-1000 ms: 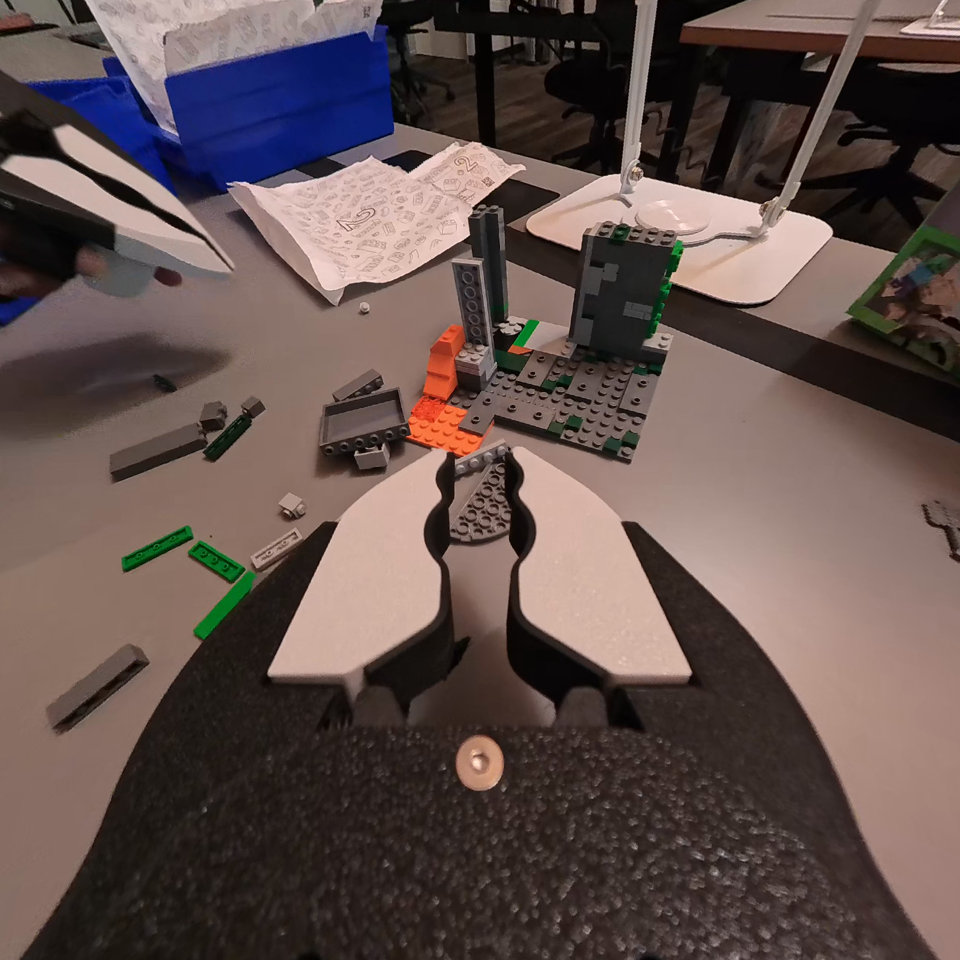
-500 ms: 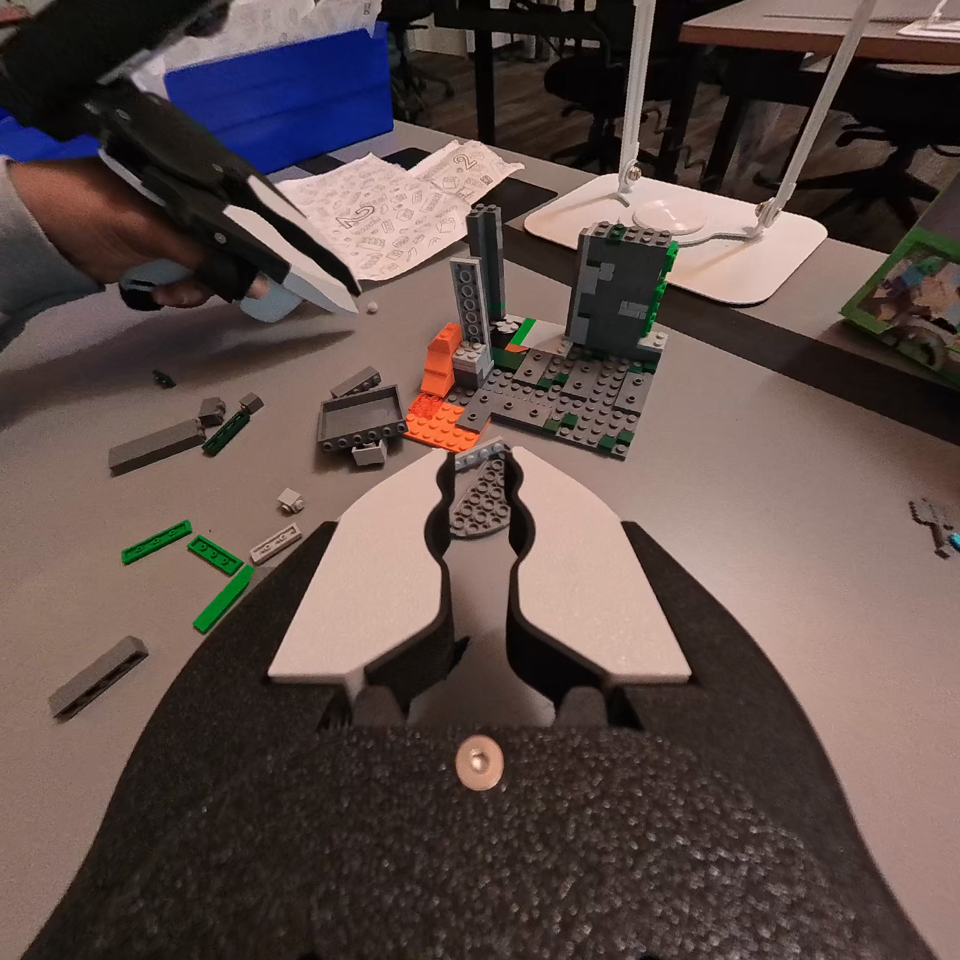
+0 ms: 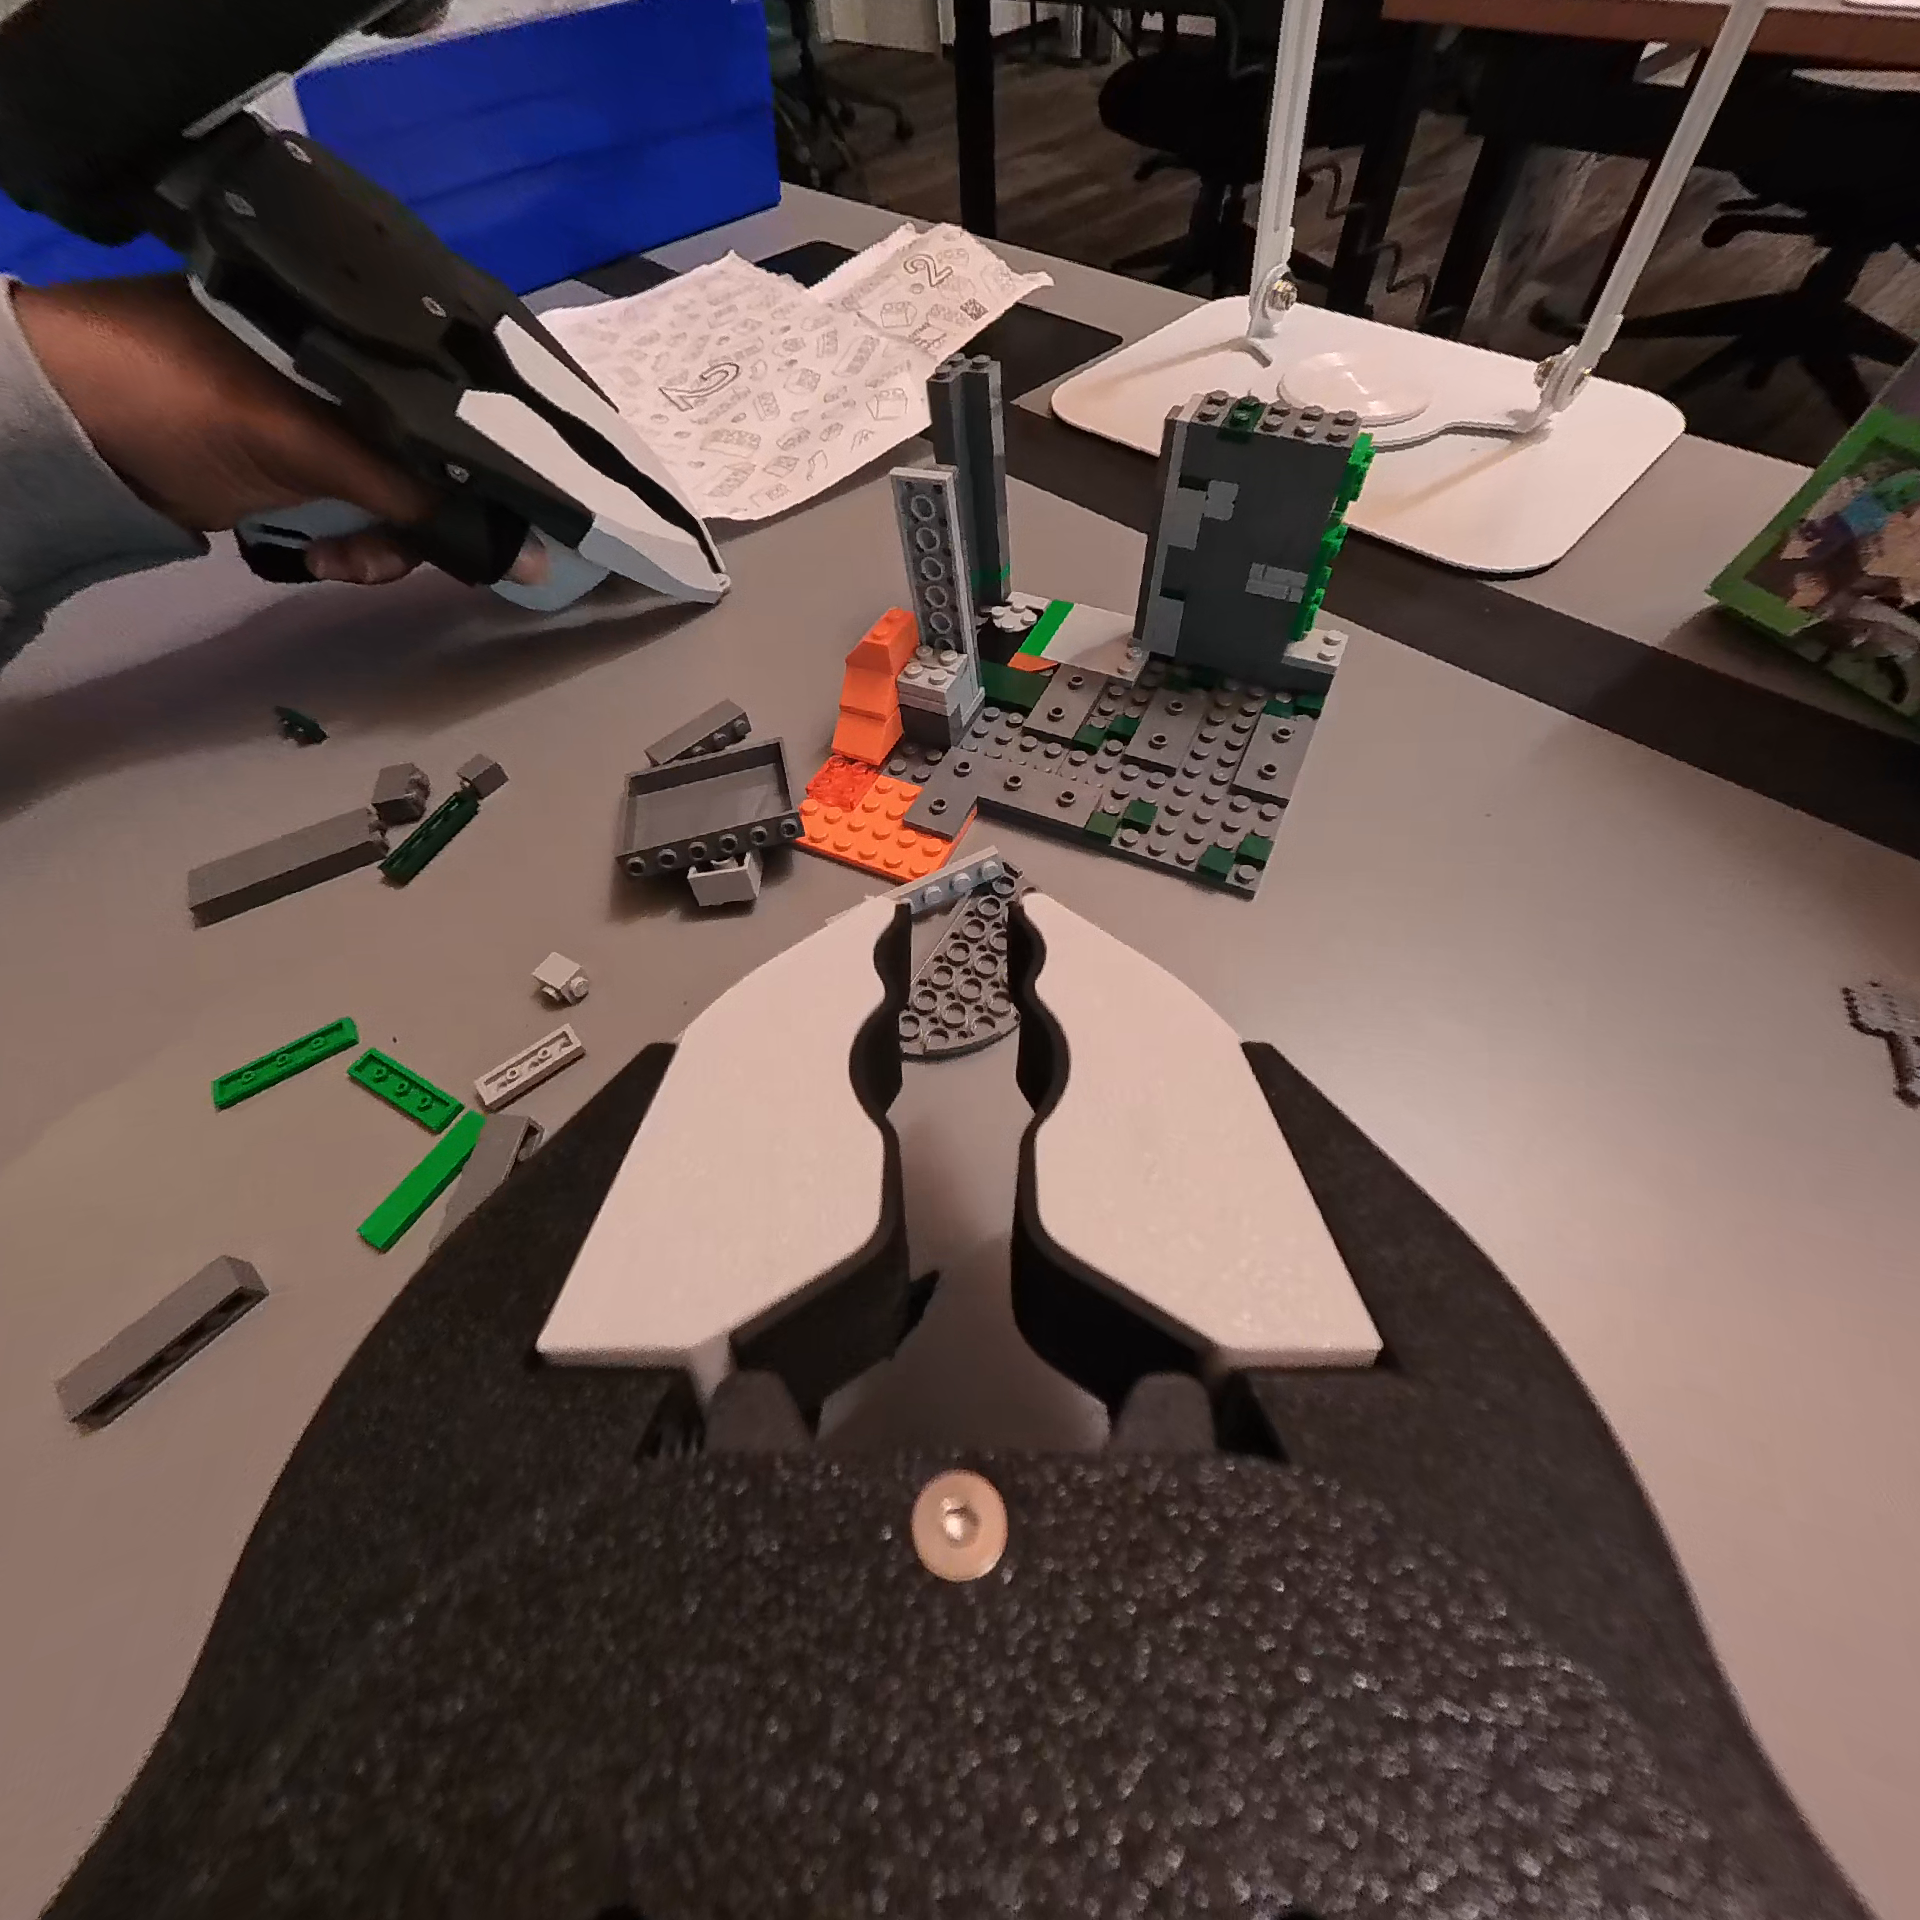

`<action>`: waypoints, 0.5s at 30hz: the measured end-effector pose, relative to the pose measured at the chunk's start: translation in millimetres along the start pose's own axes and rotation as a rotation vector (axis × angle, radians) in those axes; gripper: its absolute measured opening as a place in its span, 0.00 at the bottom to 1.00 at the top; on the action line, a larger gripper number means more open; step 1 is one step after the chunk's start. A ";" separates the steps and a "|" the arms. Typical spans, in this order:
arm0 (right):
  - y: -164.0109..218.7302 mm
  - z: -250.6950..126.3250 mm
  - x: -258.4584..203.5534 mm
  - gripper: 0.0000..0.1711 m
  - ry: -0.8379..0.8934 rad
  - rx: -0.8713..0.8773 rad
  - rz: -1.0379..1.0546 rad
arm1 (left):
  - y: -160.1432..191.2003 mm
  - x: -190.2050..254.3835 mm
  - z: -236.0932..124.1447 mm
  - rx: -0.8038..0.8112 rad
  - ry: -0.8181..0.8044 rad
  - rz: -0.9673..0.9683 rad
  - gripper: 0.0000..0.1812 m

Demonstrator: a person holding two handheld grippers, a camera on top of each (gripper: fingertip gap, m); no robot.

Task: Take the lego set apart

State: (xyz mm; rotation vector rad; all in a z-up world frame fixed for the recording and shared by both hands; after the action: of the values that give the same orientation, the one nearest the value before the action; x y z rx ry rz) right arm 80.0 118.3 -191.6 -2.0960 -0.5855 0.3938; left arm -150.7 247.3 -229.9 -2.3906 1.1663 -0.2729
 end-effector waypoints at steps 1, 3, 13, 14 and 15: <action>0.1 -0.3 -0.1 0.10 0.001 -0.001 -0.001 | 1.2 0.7 -0.7 -0.001 -0.003 0.001 0.04; -0.2 -1.4 0.2 0.10 0.002 0.003 0.001 | 4.5 3.8 -4.3 0.001 0.004 0.005 0.04; -0.9 0.6 -1.1 0.10 0.003 -0.005 -0.001 | 25.1 33.3 -136.6 0.291 0.078 -0.053 0.04; -1.2 1.0 -1.9 0.09 0.003 -0.006 -0.003 | 34.7 29.5 -156.6 0.304 0.025 -0.060 0.04; -1.9 1.4 -3.3 0.09 0.002 -0.005 -0.007 | 46.8 23.2 -175.6 0.303 -0.037 -0.073 0.04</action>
State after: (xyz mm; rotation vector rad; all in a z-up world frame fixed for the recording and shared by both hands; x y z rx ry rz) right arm 76.0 118.4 -190.5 -2.0983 -0.5931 0.3872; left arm -233.5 148.2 -99.9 -2.1643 0.9478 -0.3977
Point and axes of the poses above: each gripper's, where its closed fingertips meet, z out along the fingers, y out of its underside, x = y × z across the jaws, the point moved 5 cm from there along -z, back along the fingers, and after that the axes turned 10 degrees about -x, right-handed, at the moved point
